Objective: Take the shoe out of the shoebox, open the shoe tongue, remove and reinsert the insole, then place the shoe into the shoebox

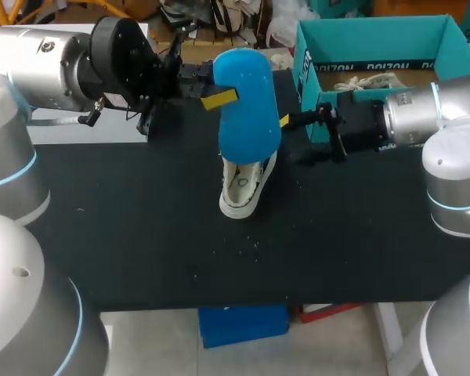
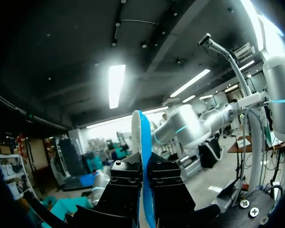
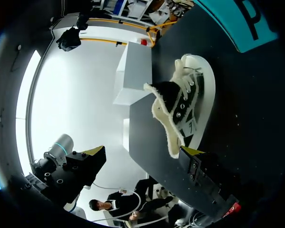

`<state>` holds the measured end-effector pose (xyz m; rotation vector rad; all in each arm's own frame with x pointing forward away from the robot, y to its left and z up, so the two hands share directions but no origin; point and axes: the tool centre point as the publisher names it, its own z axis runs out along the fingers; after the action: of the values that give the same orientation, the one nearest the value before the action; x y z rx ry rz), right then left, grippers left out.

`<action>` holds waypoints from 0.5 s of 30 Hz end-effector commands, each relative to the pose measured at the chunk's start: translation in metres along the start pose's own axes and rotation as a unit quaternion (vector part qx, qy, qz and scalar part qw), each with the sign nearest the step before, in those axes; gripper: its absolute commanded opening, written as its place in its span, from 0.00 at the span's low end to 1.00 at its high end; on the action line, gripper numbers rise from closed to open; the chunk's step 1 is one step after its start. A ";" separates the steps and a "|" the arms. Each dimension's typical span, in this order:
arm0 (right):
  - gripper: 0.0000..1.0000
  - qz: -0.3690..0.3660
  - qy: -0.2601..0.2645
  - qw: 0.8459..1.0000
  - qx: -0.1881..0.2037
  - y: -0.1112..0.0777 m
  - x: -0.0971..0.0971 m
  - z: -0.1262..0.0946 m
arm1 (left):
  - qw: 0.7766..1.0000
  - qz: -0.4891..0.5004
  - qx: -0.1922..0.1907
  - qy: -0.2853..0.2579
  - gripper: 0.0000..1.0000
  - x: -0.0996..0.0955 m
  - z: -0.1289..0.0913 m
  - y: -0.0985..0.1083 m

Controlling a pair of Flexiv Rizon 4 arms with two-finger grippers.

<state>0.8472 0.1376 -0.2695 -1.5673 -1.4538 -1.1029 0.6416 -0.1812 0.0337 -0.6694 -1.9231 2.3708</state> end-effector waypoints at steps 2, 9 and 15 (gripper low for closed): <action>1.00 0.000 0.000 1.000 -0.001 0.000 0.000 0.002 | 0.993 0.118 -0.024 -0.005 0.00 0.047 -0.003 0.018; 1.00 0.000 0.000 1.000 -0.001 0.000 0.000 0.002 | 0.976 0.187 -0.111 -0.019 0.00 0.091 -0.007 0.057; 1.00 0.000 0.000 1.000 -0.001 0.000 0.000 0.002 | 0.976 0.187 -0.111 -0.019 0.00 0.091 -0.007 0.057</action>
<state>0.8472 0.1375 -0.2693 -1.5674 -1.4542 -1.1022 0.5949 -0.1714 -0.0445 -1.1492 -2.2091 2.3601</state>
